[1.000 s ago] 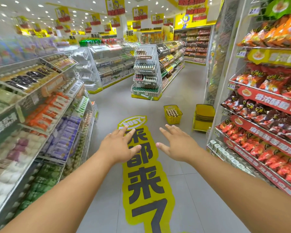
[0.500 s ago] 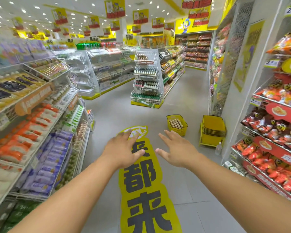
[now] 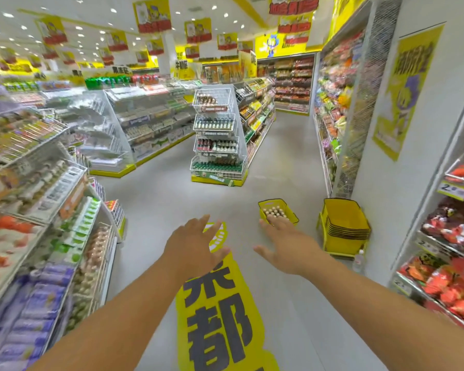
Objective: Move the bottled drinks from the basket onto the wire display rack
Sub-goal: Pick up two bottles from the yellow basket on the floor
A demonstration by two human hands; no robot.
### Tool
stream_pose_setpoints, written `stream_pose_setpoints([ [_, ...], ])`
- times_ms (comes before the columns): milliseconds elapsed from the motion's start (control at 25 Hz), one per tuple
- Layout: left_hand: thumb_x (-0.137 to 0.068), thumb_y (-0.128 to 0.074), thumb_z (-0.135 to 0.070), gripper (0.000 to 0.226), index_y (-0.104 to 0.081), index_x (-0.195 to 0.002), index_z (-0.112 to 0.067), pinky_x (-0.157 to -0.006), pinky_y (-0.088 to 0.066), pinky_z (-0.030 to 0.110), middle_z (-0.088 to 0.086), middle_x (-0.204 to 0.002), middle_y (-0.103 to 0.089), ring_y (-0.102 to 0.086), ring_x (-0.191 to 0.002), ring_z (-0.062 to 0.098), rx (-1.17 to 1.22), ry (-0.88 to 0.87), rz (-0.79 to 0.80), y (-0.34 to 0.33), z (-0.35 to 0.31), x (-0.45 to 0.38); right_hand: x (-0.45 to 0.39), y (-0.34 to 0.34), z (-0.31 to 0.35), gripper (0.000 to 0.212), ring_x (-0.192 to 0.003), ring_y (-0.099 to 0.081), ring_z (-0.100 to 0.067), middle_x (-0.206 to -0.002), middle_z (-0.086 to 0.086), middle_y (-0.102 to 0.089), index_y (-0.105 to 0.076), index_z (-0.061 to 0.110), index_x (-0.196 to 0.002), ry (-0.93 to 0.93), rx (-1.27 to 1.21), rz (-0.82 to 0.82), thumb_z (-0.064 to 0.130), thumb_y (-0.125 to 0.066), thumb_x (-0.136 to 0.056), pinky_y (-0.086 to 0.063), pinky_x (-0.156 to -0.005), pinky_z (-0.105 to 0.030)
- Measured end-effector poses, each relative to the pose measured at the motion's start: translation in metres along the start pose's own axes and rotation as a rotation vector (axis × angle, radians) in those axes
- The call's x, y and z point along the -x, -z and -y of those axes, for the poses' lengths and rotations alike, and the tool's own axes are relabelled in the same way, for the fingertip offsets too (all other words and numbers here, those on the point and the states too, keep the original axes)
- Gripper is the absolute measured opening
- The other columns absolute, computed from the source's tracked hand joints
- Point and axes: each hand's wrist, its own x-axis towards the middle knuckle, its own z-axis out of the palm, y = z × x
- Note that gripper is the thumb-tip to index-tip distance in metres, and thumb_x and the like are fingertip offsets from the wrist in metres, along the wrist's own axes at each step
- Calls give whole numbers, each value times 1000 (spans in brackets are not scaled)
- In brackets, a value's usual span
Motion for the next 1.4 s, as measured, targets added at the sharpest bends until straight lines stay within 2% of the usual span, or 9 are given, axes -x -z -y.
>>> stream_pose_setpoints([
  [120, -60, 10, -84, 113, -7, -162, -38, -124, -18, 39, -3, -172, -2, -10, -157, 20, 3, 29, -25, -13, 17, -84, -87, -5, -30, 80, -159, -3, -22, -172, -2, -4, -9, 25, -164, 24, -2, -19, 66, -35, -101, -9, -127, -37],
  [240, -64, 7, -85, 111, -8, -163, -37, -123, -20, 40, -3, -172, -2, -12, -156, 21, 8, 45, -31, -15, 36, -163, -166, 1, -55, 78, -158, -9, -22, -172, -3, -10, -13, 25, -164, 50, -12, -31, 65, -36, -101, -14, -127, -38],
  [320, -75, -4, -87, 100, -8, -163, -38, -124, -21, 42, -4, -172, -2, -11, -156, 22, 26, 64, -43, -12, 47, -221, -225, 6, -74, 78, -158, -9, -22, -172, -3, -11, -14, 25, -164, 58, -20, -31, 65, -37, -101, -15, -127, -39],
  [440, -94, -26, -78, 82, -7, -163, -37, -123, -21, 42, -4, -172, -2, -10, -157, 22, 44, 54, -24, -20, 67, -298, -308, 10, -96, 79, -158, -8, -21, -172, -2, -8, -14, 25, -164, 59, -27, -16, 66, -37, -100, -13, -128, -38],
  [760, -97, -28, -75, 79, -6, -163, -38, -124, -18, 41, -5, -172, 1, -8, -157, 21, 40, 51, -3, -70, 160, -500, -529, -21, -119, 79, -158, -8, -20, -172, 0, -7, -11, 28, -164, 50, 12, -7, 66, -37, -100, -20, -125, -39],
  [960, -77, -4, -86, 98, -6, -163, -37, -124, -20, 41, -3, -172, 0, -9, -157, 21, 7, 23, -10, -77, 243, -635, -677, -22, -116, 79, -158, -7, -20, -172, 0, -6, -12, 27, -164, 28, 15, -12, 66, -37, -100, -18, -126, -39],
  [1080, -84, -9, -84, 93, -7, -163, -36, -124, -20, 41, -2, -172, 0, -9, -157, 22, 8, 12, -21, -73, 284, -718, -759, -17, -125, 78, -158, -8, -20, -172, 1, -8, -13, 27, -163, 2, 0, -34, 66, -36, -100, -20, -126, -39],
  [1200, -96, -25, -75, 80, -9, -163, -34, -125, -19, 43, 0, -172, -2, -10, -157, 24, -1, -20, -20, -79, 307, -797, -832, -21, -146, 78, -157, -10, -21, -171, 0, -11, -15, 26, -163, -18, 5, -35, 66, -37, -100, -21, -125, -39],
  [1400, -97, -26, -74, 79, -10, -163, -34, -125, -19, 44, 1, -172, -2, -9, -157, 25, -13, -17, -14, -101, 324, -925, -964, -35, -196, 78, -158, -8, -21, -172, 0, -8, -14, 27, -164, -17, -8, -30, 66, -35, -100, -20, -126, -39],
])
